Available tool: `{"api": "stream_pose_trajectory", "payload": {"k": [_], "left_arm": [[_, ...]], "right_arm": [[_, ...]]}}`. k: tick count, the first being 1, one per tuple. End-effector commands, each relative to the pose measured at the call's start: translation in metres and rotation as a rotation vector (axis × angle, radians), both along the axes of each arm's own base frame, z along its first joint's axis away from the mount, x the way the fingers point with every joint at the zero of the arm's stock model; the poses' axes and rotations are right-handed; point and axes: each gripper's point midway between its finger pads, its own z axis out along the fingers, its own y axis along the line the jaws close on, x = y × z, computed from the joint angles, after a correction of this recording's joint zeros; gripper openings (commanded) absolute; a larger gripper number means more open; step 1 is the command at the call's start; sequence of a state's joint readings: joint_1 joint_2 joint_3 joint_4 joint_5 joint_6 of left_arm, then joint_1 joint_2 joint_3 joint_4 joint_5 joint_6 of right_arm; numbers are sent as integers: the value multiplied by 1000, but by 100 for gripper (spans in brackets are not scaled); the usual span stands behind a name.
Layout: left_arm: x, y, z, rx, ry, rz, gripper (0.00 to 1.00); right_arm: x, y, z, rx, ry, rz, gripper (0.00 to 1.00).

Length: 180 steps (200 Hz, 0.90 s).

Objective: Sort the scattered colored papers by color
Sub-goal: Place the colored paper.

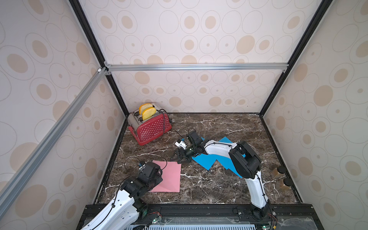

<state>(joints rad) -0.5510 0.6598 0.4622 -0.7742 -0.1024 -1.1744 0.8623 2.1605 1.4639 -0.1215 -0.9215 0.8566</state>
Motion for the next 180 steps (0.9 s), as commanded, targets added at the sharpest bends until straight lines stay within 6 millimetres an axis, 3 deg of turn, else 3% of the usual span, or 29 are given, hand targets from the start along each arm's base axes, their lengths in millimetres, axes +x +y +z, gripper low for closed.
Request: {"api": "stream_pose_trajectory", "payload": {"k": [1, 45, 88, 116, 180], "left_arm": [[2, -1, 1, 0, -8, 3, 0], [4, 0, 3, 8, -9, 6, 0], [3, 15, 7, 55, -25, 73, 0], [5, 9, -2, 11, -25, 94, 0], [8, 3, 4, 2, -25, 61, 0]], "right_arm": [[-10, -3, -18, -31, 33, 21, 95], [-11, -5, -25, -42, 44, 22, 95], [-10, -4, -17, -41, 21, 38, 95], [-10, -4, -19, -43, 22, 40, 95], [-10, -5, -26, -55, 33, 37, 95]]}}
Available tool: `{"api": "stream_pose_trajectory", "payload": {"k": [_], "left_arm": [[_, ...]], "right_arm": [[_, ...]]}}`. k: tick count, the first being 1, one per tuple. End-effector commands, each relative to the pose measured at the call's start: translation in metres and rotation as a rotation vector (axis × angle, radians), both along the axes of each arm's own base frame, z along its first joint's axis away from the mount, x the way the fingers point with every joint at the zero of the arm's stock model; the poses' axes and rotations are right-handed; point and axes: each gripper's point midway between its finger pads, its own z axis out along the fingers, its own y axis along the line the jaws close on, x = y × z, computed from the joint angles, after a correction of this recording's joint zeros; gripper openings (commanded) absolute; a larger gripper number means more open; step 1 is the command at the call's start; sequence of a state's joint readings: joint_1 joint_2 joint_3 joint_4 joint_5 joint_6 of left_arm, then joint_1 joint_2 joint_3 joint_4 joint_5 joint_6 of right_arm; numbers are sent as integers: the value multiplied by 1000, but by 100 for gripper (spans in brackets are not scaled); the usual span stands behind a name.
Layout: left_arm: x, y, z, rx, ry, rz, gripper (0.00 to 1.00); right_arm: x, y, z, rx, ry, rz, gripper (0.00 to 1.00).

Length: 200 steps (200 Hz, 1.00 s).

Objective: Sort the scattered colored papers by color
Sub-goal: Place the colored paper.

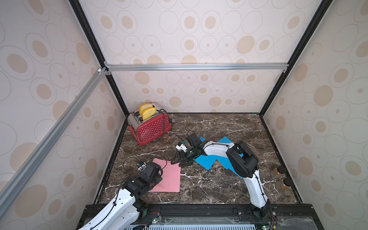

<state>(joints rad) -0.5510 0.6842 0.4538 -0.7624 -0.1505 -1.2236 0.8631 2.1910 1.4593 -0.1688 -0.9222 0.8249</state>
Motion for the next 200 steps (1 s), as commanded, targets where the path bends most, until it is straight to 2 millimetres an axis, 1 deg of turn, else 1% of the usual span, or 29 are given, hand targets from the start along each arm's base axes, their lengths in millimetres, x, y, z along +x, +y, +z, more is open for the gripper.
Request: {"api": "stream_pose_trajectory", "payload": {"k": [1, 52, 98, 145, 175, 177, 189, 192, 200], "left_arm": [[5, -5, 8, -20, -24, -4, 0], [3, -15, 10, -80, -7, -16, 0], [3, -28, 4, -98, 62, -52, 0], [8, -25, 12, -55, 46, -65, 0], [6, -21, 12, -47, 46, -56, 0], [6, -21, 12, -46, 46, -57, 2], [4, -19, 13, -39, 46, -53, 24], [4, -18, 13, -37, 49, -48, 26], [3, -15, 14, -28, 49, -44, 26]], "right_arm": [[-4, 2, -5, -4, 4, 21, 95], [-4, 3, -5, -3, 5, 22, 95], [-5, 1, -6, -6, 7, 24, 95], [-6, 0, -8, -8, 10, 26, 96], [-6, 0, -7, -8, 8, 26, 95], [-6, 0, -7, -8, 9, 26, 95], [-6, -1, -8, -10, 11, 25, 95], [-6, 0, -8, -9, 10, 25, 95], [-5, -1, -8, -9, 9, 25, 96]]}}
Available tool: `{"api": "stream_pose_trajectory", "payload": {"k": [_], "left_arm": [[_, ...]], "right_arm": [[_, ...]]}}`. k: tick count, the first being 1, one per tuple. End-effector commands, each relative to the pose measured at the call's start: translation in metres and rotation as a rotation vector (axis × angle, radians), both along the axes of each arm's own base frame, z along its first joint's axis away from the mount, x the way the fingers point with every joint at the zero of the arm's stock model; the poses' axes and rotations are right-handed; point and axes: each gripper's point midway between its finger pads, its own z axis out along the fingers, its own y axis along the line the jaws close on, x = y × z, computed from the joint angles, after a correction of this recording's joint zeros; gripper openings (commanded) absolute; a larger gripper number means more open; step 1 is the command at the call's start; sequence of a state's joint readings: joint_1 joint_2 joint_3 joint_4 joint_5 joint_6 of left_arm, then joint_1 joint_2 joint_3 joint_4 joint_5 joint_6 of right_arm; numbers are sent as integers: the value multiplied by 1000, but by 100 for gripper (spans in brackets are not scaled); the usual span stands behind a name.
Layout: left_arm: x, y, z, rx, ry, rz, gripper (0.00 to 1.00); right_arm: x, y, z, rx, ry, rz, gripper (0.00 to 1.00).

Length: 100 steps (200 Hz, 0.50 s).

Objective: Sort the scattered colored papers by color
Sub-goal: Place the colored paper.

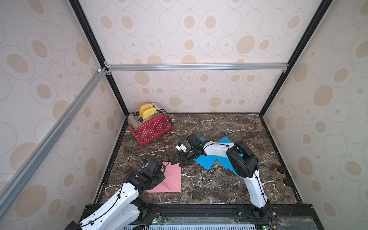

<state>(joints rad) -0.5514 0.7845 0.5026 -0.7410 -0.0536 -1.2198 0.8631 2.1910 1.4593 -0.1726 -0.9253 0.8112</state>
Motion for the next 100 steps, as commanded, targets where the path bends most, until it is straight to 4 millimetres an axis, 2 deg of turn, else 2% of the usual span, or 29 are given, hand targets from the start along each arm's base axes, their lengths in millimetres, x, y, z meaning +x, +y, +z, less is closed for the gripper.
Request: {"api": "stream_pose_trajectory", "payload": {"k": [1, 9, 30, 64, 81, 100], "left_arm": [[1, 6, 13, 29, -23, 4, 26], [0, 9, 15, 45, -22, 12, 29], [-7, 26, 25, 126, 8, 42, 44], [-24, 64, 51, 337, 109, 120, 50], [-19, 76, 78, 428, 98, 136, 52], [1, 76, 106, 458, 2, 134, 53]], "right_arm": [[-5, 0, -8, -13, 16, 17, 96], [-5, -1, -8, -14, 16, 16, 96], [-5, -2, -9, -18, 19, 18, 96], [-4, -3, -9, -23, 16, 17, 96], [-4, -3, -8, -23, 12, 18, 96], [-1, -3, -4, -22, 9, 15, 96]]}}
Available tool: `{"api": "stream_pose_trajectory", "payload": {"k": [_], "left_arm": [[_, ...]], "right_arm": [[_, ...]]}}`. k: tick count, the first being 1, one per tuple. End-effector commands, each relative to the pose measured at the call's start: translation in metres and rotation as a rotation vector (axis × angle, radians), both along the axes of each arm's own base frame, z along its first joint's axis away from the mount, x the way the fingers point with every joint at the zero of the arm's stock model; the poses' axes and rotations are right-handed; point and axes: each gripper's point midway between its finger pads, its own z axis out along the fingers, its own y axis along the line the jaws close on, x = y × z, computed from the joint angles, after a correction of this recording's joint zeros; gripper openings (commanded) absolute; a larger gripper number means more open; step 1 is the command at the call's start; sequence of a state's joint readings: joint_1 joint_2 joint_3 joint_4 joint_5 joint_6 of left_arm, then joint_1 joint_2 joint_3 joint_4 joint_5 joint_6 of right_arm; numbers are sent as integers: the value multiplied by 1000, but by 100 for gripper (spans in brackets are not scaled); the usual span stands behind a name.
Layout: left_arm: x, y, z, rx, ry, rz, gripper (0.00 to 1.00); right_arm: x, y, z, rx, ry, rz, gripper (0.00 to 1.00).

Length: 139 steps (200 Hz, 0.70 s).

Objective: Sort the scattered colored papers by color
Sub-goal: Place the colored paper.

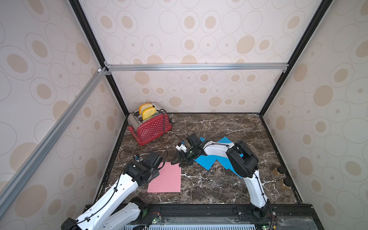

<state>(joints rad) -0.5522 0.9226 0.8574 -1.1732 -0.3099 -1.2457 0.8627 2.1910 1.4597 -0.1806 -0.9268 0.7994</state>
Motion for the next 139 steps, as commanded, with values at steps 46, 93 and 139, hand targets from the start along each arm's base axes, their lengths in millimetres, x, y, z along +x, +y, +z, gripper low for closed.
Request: {"api": "stream_pose_trajectory", "payload": {"k": [46, 93, 139], "left_arm": [[58, -17, 39, 52, -232, -126, 56], [116, -87, 31, -52, -257, -374, 54], [159, -145, 0, -151, -227, -534, 51]], "right_arm": [[22, -10, 49, -10, -99, 5, 96], [78, -95, 58, -296, -306, -11, 99], [113, -195, 45, -489, -373, -111, 99]]}}
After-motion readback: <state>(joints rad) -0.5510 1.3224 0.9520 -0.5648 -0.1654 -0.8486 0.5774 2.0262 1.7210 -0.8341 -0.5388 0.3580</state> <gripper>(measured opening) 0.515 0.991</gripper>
